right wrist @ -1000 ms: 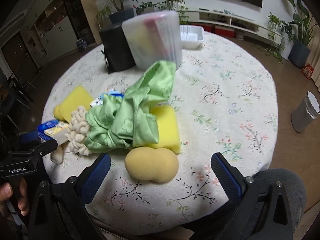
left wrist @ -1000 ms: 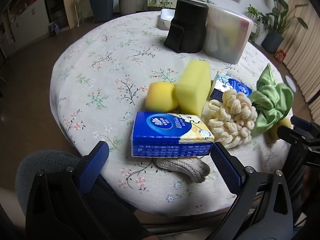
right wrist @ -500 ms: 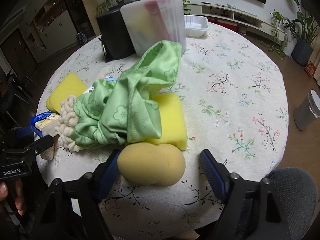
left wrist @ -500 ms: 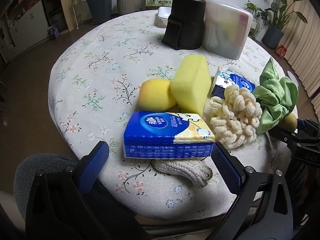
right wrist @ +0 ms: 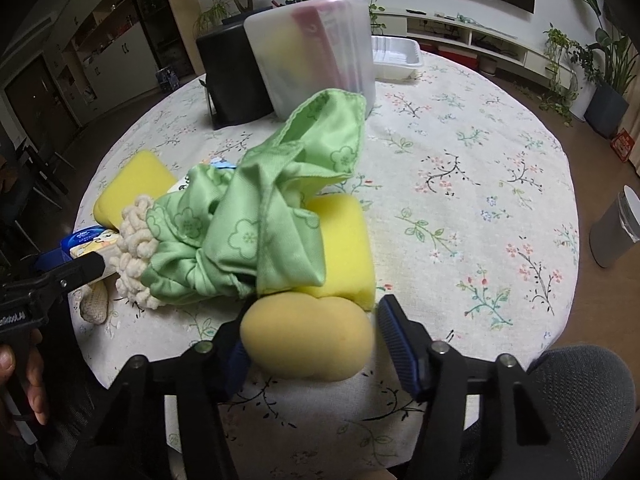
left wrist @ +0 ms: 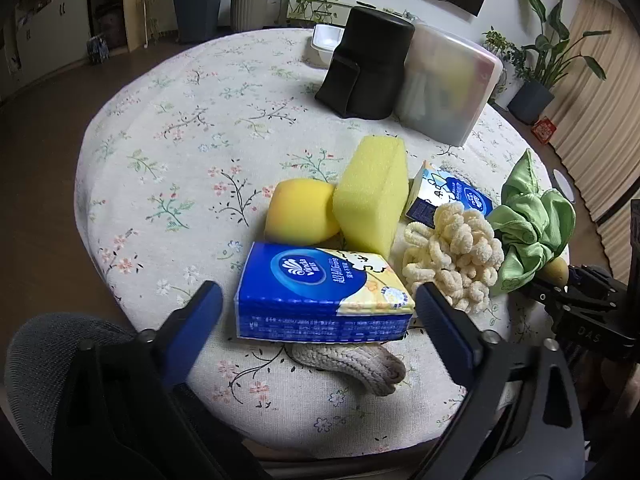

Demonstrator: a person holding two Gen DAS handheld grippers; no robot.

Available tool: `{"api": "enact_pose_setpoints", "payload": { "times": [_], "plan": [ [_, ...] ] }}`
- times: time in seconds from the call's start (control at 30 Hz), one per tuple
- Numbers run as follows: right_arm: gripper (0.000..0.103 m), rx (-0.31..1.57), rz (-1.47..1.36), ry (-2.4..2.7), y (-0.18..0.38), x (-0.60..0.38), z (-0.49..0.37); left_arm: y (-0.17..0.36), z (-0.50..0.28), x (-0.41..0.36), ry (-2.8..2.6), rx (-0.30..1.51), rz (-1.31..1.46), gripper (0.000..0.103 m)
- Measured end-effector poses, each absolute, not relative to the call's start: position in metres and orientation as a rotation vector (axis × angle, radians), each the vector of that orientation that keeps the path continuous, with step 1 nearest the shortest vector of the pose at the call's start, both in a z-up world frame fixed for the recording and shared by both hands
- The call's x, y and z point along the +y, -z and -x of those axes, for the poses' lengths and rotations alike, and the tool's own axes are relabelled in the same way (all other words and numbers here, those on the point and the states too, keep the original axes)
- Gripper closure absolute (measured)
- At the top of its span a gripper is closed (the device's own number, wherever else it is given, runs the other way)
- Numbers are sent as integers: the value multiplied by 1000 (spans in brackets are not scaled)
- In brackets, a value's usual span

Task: Organize soft objects
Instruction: 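Grasp the blue tissue pack with the left gripper while the right gripper grasps the tan sponge, then lift and carry the tissue pack and tan sponge over the white tray with both grippers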

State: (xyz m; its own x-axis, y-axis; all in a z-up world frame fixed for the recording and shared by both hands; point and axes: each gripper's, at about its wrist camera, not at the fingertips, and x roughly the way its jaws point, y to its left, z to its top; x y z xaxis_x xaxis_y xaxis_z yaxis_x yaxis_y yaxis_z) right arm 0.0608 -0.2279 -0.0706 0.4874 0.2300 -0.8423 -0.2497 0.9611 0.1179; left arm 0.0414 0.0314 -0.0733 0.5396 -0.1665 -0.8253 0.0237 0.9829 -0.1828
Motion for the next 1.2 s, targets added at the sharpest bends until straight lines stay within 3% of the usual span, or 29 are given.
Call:
{"api": "enact_pose_setpoints", "payload": {
  "times": [0.1,0.4,1.2],
  "plan": [
    [45,1019,26,-294,71,-227,-60,79,-45,33,122,1022,177,27],
    [56,1009,10,-290,71,-231,-58,79,-44,34,110,1015,182,30],
    [61,987,-9,-277,56,-241,-49,58,-30,29,144,967,149,31]
  ]
}}
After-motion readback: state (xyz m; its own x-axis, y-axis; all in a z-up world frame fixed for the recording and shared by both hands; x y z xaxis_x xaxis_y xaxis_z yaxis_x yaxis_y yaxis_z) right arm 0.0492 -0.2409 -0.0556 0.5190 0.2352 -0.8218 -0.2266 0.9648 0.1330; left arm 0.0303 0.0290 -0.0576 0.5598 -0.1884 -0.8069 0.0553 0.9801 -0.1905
